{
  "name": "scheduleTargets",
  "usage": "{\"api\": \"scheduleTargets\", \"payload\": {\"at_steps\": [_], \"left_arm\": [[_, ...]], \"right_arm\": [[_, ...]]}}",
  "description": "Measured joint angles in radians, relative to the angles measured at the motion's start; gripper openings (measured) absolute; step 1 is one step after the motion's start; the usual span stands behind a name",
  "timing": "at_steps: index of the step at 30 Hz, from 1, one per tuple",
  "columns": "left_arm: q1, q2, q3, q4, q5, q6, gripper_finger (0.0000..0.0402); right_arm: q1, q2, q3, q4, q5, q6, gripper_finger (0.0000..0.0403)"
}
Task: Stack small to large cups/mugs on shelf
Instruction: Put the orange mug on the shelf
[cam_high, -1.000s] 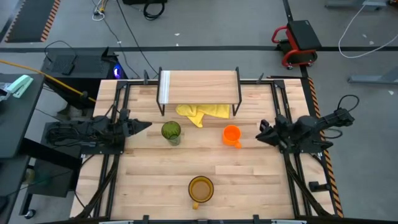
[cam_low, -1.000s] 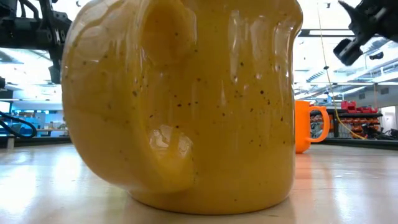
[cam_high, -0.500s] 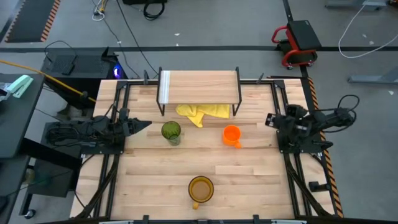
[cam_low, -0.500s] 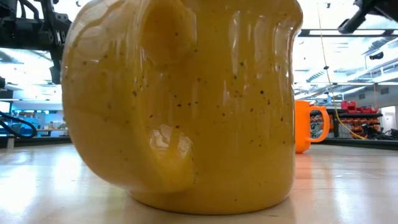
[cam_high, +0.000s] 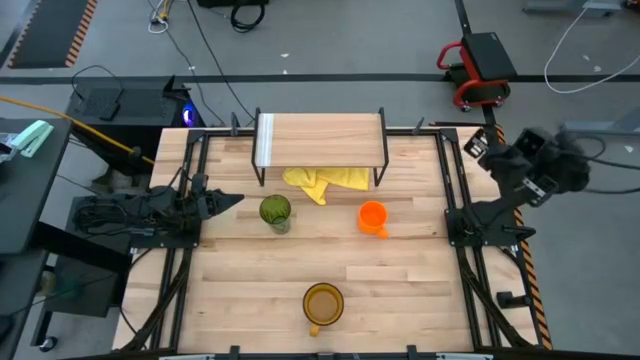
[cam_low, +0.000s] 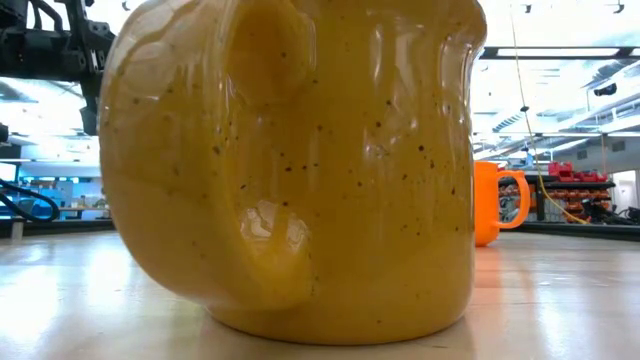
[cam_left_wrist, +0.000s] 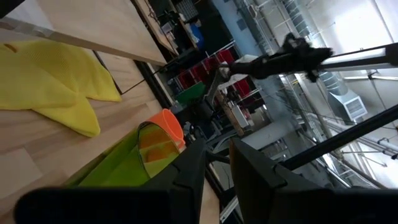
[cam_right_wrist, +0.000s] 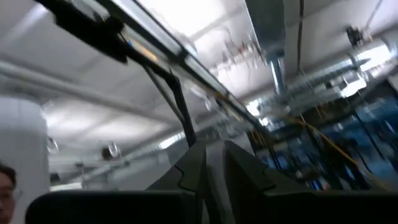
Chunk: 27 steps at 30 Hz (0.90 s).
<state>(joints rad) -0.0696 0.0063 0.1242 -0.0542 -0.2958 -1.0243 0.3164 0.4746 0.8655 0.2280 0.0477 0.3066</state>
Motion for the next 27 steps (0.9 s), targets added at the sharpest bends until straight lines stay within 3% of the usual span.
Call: {"api": "scheduleTargets", "payload": {"at_steps": [7, 11, 15, 19, 27], "left_arm": [[0.000, 0.000, 0.000, -0.003, 0.000, 0.022, 0.0078], [0.000, 0.000, -0.001, -0.003, 0.000, 0.025, 0.0081], [0.000, 0.000, -0.001, -0.003, 0.000, 0.025, 0.0086], [0.000, 0.000, -0.001, -0.003, 0.000, 0.026, 0.0085], [0.000, 0.000, -0.001, -0.004, 0.000, 0.026, 0.0078]], "right_arm": [[0.000, 0.329, 0.459, -0.468, 0.036, -0.019, 0.0062], [0.000, 0.469, 0.704, -0.876, 0.251, 0.054, 0.0062], [-0.002, 0.572, 0.865, -1.218, 0.443, 0.156, 0.0062], [-0.034, 0.639, 0.933, -1.318, 0.461, 0.184, 0.0062], [-0.097, 0.690, 0.943, -1.354, 0.451, 0.276, 0.0062]]}}
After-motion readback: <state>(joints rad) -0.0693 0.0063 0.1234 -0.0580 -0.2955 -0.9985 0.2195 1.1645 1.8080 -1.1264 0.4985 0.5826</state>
